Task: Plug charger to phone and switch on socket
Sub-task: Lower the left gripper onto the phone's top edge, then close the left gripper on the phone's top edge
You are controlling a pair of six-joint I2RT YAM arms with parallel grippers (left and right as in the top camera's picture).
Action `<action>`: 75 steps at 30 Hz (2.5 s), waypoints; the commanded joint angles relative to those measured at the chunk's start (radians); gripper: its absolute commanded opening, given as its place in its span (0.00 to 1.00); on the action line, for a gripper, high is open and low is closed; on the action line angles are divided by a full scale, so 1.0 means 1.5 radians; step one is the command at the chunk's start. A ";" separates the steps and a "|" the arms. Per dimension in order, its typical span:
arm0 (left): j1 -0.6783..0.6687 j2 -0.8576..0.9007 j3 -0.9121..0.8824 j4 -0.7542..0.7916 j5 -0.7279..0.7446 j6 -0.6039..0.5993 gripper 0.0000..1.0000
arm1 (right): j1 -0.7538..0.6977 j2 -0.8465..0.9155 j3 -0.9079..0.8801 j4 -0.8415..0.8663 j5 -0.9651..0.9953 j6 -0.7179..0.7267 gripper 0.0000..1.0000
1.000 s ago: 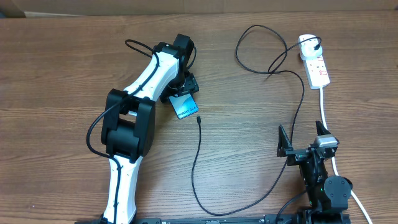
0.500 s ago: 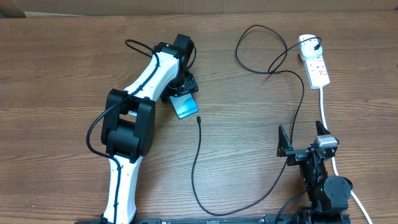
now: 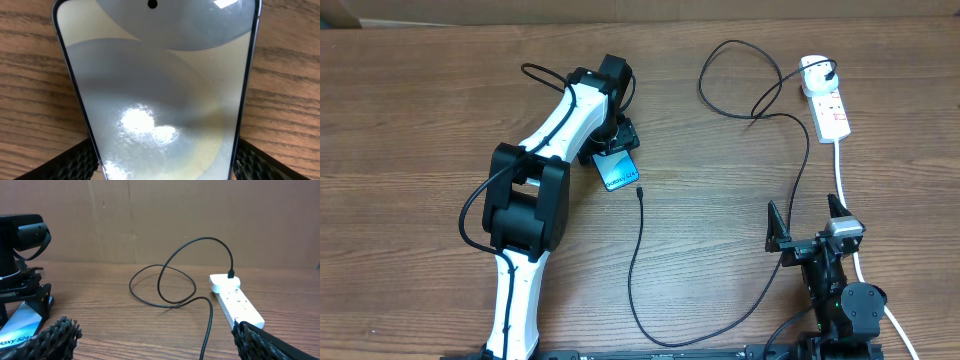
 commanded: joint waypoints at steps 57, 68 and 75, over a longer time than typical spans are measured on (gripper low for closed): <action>0.071 0.020 -0.013 -0.044 0.241 0.001 0.66 | -0.001 -0.004 -0.007 0.002 0.006 0.004 1.00; 0.060 0.020 -0.013 -0.045 0.146 0.006 0.67 | -0.001 -0.004 -0.007 0.002 0.006 0.004 1.00; 0.024 0.020 -0.014 -0.045 0.026 -0.016 0.68 | -0.001 -0.004 -0.007 0.002 0.006 0.004 1.00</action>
